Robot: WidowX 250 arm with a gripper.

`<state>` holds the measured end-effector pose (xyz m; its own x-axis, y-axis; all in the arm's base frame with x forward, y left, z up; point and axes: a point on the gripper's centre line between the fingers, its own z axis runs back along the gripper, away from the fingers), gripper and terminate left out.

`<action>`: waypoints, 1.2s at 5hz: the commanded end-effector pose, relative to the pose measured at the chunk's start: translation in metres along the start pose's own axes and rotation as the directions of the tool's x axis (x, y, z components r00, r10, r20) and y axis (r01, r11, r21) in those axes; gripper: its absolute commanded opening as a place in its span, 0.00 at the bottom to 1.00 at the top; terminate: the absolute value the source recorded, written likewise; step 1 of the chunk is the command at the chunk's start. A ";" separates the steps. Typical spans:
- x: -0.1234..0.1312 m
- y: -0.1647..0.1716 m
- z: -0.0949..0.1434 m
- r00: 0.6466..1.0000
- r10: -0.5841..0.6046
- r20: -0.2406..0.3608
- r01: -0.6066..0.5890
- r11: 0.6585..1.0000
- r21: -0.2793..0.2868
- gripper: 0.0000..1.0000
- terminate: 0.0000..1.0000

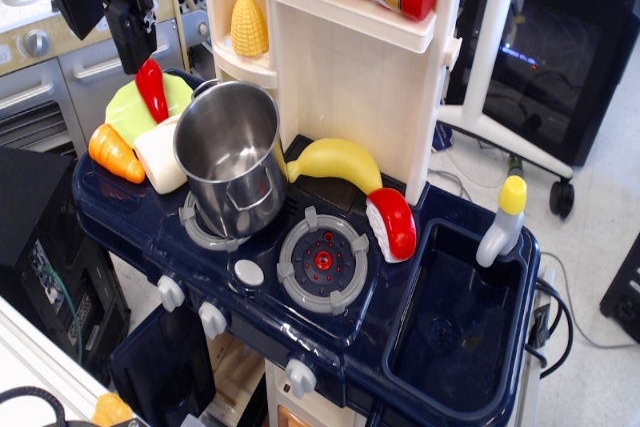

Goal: Put sushi in pot or pan

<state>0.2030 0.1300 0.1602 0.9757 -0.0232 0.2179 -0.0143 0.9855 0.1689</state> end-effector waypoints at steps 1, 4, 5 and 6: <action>0.000 0.000 0.000 1.000 0.000 0.000 0.000 1.000 0.000 1.00 0.00; 0.024 -0.142 0.040 0.857 0.516 -0.017 -0.507 0.847 0.161 1.00 0.00; 0.036 -0.197 0.013 0.854 0.497 0.150 -0.516 0.847 0.129 1.00 0.00; 0.062 -0.250 0.000 0.860 0.474 0.189 -0.496 0.863 0.093 1.00 0.00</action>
<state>0.2679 -0.1253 0.1098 0.8230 0.3883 0.4146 -0.4886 0.8562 0.1679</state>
